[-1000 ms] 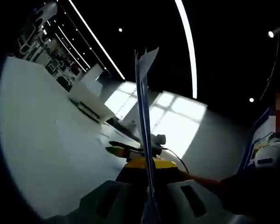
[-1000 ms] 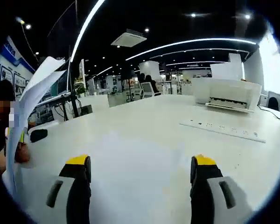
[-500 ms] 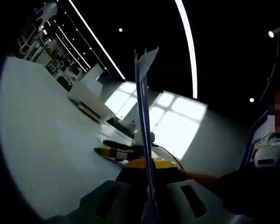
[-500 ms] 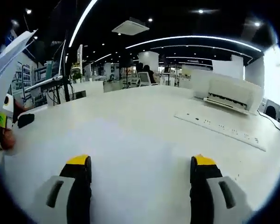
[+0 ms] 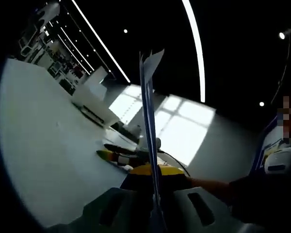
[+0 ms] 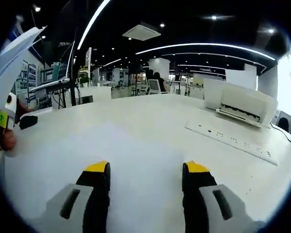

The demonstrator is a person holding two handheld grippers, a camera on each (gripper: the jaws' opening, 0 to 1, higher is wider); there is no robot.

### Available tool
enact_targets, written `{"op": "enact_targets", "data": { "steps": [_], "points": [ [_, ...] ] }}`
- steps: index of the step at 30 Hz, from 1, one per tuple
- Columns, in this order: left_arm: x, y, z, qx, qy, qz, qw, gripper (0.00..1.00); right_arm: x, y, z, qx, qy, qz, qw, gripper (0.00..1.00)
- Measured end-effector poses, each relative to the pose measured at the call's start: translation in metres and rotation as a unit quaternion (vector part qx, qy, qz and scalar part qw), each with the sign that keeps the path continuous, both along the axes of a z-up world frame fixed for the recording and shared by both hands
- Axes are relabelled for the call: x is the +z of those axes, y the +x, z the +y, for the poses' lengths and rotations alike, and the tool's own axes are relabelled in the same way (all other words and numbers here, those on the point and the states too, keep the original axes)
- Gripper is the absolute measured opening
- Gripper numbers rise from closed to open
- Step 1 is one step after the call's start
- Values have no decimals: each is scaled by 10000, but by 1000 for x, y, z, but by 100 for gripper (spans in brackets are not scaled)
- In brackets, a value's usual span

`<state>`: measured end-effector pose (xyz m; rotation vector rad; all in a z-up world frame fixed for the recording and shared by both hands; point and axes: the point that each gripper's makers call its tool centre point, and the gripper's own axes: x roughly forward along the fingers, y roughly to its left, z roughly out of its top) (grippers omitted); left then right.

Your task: Organize the stack of printing papers by aligning and flattening the scattered papers on the table

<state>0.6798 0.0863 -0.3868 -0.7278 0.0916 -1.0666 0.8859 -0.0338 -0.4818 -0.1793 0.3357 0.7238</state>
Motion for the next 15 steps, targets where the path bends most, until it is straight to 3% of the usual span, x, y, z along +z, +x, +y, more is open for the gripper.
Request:
{"op": "enact_targets", "data": {
  "steps": [6,12,15],
  "points": [
    [1,-3,-3,1,7,-6,10000,6,0,10,-12,-269,-18,41,9996,22],
    [3,-4,-4,-1,9,-10,10000,6,-1,11,-17,-432,161,264,9986,17],
    [4,-6,-5,-2,9,-10,10000,6,-1,8,-20,-553,267,405,9973,5]
  ]
}}
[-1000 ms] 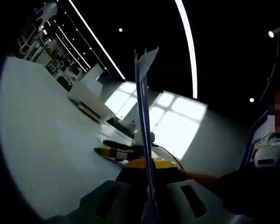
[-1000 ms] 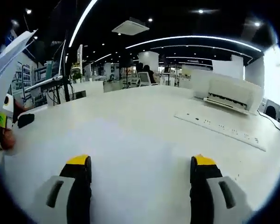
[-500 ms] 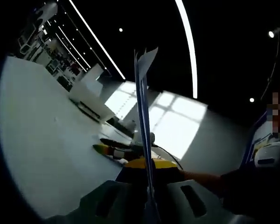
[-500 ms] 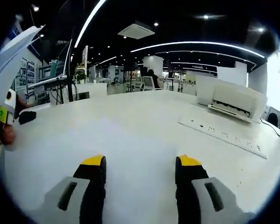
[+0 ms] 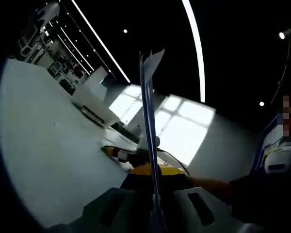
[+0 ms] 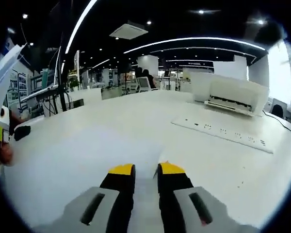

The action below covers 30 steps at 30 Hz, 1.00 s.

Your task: Organize the stack of printing papers by aligning and flattening the scattered papers on the table

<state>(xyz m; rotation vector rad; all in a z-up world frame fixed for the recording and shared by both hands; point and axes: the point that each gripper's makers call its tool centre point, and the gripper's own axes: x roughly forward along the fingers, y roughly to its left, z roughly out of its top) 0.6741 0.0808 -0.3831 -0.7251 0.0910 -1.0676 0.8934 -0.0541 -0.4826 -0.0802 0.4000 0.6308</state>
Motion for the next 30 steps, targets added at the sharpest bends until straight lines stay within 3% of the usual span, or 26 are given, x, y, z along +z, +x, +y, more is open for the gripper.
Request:
{"op": "enact_targets", "data": {
  "steps": [3,17,24,30],
  "points": [
    [1,-2,-1,-1,1,-1,10000,6,-1,-1,0,-53,190,172,9997,0],
    [1,-2,-2,4,17,-12,10000,6,6,-7,-1,4,549,437,9975,0],
    [1,-1,-1,7,16,-9,10000,6,20,-9,-13,-168,1130,554,9919,0],
    [1,-3,-4,13,13,-1,10000,6,36,-10,-32,-260,1311,480,9899,0]
  ]
}}
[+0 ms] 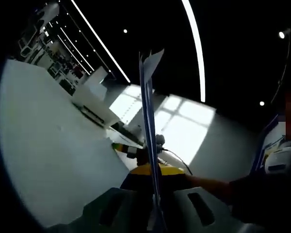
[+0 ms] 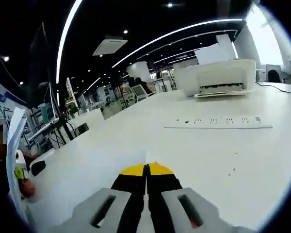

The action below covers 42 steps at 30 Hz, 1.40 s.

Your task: Organize the stack of printing papers by aligning and flattening the scattered papers on the table

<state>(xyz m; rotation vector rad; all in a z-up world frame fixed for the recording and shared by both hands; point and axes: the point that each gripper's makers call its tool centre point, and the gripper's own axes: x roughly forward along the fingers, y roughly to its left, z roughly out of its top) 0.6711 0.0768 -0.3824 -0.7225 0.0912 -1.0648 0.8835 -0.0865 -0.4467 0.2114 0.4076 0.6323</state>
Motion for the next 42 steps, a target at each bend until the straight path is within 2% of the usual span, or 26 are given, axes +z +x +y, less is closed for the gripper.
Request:
{"op": "enact_targets", "data": {
  "steps": [3,6,10,15,19,27,30,32,33,37,42],
  "points": [
    [0,0,-1,4,0,1,10000,6,14,0,-8,37,50,-188,9998,0],
    [0,1,0,7,-1,4,10000,6,27,0,-18,24,-59,-394,9992,0],
    [-1,2,2,15,9,-1,10000,6,45,-5,-27,-22,37,-543,9985,0],
    [-2,3,4,23,14,0,10000,6,68,-25,-34,-63,180,-686,9975,0],
    [-3,6,7,26,10,5,10000,6,88,-33,-42,-43,308,-800,9963,0],
    [-5,10,11,24,7,9,10000,6,117,-46,-45,-6,159,-1177,9929,0],
    [-5,10,11,25,7,9,10000,6,133,-49,-48,3,236,-1317,9910,0],
    [-5,10,11,25,9,6,10000,6,143,-48,-51,-15,160,-1441,9894,0],
    [-5,10,10,26,10,5,10000,6,151,-58,-51,-15,91,-1537,9881,0],
    [-5,9,9,28,13,4,10000,6,173,-61,-50,23,164,-1734,9847,0],
    [-4,6,7,26,12,5,10000,6,192,-62,-53,106,263,-1849,9824,0]
  ]
}}
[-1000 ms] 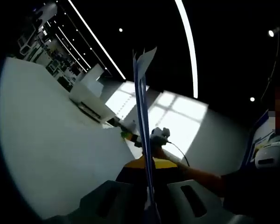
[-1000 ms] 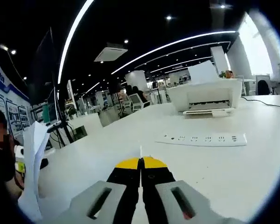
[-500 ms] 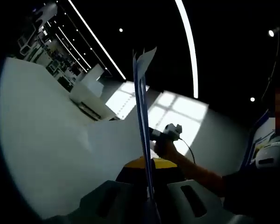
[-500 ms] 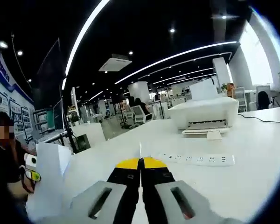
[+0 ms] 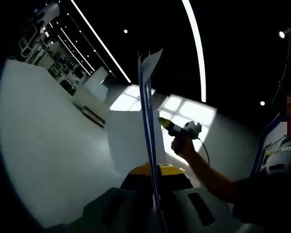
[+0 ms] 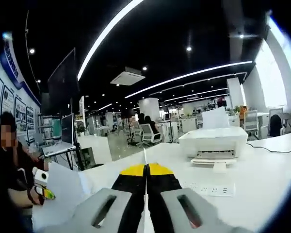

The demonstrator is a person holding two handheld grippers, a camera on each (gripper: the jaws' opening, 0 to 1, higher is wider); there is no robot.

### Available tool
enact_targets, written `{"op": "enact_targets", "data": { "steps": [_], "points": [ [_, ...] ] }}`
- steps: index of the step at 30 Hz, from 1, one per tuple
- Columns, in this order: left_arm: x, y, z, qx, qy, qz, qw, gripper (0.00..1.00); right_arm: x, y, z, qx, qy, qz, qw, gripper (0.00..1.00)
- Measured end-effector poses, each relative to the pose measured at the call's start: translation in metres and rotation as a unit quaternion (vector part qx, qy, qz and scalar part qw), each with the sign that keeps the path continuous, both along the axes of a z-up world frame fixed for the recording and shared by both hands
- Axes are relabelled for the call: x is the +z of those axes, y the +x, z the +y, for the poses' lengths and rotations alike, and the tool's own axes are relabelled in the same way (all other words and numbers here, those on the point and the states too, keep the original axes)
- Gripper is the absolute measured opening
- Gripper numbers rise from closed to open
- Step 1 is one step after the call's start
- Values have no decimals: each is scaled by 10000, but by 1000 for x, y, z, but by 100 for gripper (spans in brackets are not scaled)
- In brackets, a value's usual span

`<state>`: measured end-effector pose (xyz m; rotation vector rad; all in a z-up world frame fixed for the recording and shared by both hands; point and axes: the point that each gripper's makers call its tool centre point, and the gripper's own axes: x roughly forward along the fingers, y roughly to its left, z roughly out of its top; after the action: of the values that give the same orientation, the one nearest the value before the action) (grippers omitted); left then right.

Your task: Organize the stack of printing papers by aligning and flattening the scattered papers on the table

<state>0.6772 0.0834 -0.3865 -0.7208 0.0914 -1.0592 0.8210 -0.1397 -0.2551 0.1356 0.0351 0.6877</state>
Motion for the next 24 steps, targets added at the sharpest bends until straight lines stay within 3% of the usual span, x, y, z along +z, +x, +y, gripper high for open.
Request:
{"op": "enact_targets", "data": {
  "steps": [11,24],
  "points": [
    [1,-1,-1,1,-1,4,10000,6,40,-9,-4,8,0,-339,9994,0],
    [1,-1,-1,1,2,4,10000,6,108,-55,6,259,171,-1052,9940,0]
  ]
}}
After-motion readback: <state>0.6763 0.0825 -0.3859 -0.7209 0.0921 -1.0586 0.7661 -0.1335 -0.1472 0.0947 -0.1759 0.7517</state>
